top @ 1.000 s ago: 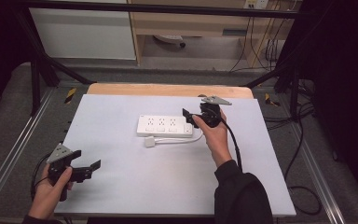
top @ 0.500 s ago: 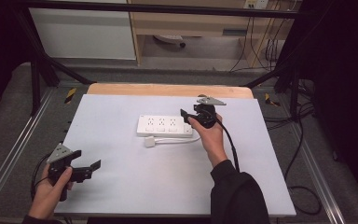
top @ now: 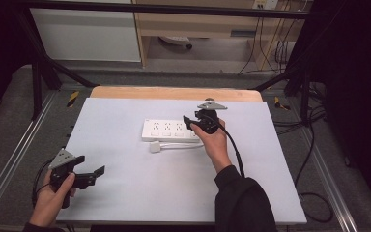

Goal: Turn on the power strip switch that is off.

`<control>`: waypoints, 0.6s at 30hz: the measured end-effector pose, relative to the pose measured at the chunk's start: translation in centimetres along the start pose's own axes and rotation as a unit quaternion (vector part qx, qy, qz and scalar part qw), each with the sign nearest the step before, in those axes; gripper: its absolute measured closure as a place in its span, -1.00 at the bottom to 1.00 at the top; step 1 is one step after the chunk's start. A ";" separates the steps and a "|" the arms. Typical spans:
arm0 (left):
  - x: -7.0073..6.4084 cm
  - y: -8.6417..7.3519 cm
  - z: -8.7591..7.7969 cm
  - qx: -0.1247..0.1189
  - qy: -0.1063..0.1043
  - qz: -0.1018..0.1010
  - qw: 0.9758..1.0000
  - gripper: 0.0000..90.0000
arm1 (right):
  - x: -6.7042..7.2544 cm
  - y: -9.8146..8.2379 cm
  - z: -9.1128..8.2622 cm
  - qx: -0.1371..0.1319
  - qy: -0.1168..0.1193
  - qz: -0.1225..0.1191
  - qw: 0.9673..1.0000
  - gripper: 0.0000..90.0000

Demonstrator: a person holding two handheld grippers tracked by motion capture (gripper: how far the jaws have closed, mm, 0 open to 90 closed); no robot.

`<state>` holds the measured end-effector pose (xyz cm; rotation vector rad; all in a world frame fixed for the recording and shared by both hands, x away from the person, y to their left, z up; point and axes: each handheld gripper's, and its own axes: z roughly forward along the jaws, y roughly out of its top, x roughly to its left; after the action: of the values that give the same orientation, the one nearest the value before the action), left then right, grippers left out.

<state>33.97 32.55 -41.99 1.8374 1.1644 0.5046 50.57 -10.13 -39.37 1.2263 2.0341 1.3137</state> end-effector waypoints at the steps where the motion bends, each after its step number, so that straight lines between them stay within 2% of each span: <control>1: 0.0 0.0 0.0 0.000 0.000 0.000 1.000 -0.84 | 0.1 0.0 0.1 0.000 0.000 -0.001 1.000 0.04; 8: 0.0 0.0 0.0 0.000 0.000 0.000 1.000 -0.84 | 0.6 -0.1 0.6 0.002 0.000 -0.007 1.000 0.21; 18: 0.0 0.0 0.0 0.001 0.000 0.001 1.000 -0.84 | 0.9 -0.5 1.2 0.006 -0.002 -0.013 1.000 0.35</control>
<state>33.97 32.54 -41.99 1.8398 1.1629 0.5051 50.77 -8.86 -40.26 1.2036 2.0501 1.2876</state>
